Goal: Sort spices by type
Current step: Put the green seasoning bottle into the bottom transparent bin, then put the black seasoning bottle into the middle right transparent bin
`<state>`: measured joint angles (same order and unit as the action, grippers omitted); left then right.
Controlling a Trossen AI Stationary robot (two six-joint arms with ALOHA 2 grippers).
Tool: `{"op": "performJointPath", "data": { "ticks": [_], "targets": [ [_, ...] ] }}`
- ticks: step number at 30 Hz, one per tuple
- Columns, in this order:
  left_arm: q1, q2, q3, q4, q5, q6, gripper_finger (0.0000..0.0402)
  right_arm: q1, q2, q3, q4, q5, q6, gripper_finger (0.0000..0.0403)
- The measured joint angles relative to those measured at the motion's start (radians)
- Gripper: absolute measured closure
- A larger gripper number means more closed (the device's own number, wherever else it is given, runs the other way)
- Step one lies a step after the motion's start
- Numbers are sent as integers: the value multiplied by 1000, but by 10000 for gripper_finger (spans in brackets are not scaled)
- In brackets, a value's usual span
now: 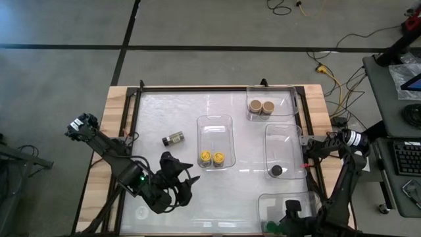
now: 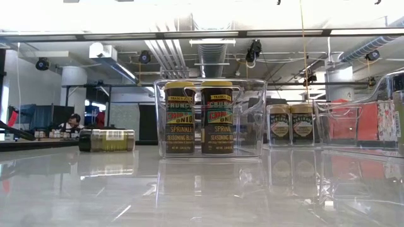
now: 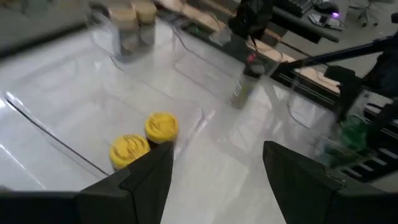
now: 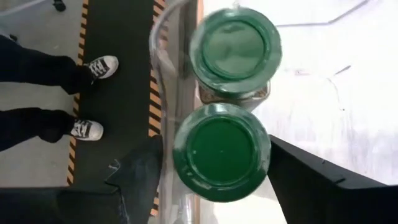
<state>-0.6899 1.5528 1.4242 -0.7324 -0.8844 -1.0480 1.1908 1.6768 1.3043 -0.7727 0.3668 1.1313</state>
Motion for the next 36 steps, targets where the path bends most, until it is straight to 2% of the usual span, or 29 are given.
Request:
{"op": "performJointPath", "data": {
  "ticks": [6,9,13,17,20,25,30,36],
  "targets": [
    [0,0,0,-2,103,16,169,0,-1,46,-25,0,-19,116],
    [4,-1,0,-35,192,-31,169,0,-2,81,-80,0,-19,102],
    [54,-5,0,-224,316,-166,169,0,-12,154,-167,33,-22,83],
    [138,-28,0,-415,397,-184,164,-7,-27,250,-263,137,-50,66],
    [222,-52,0,-524,421,-113,146,-32,-34,309,-327,210,-70,58],
    [390,-66,-15,-700,467,91,96,-91,-41,395,-344,293,-96,57],
    [563,-77,-113,-644,549,380,53,-118,-39,489,-340,421,-149,65],
    [727,-78,-284,-501,645,559,45,-151,-37,550,-344,539,-144,69]
  ]
}}
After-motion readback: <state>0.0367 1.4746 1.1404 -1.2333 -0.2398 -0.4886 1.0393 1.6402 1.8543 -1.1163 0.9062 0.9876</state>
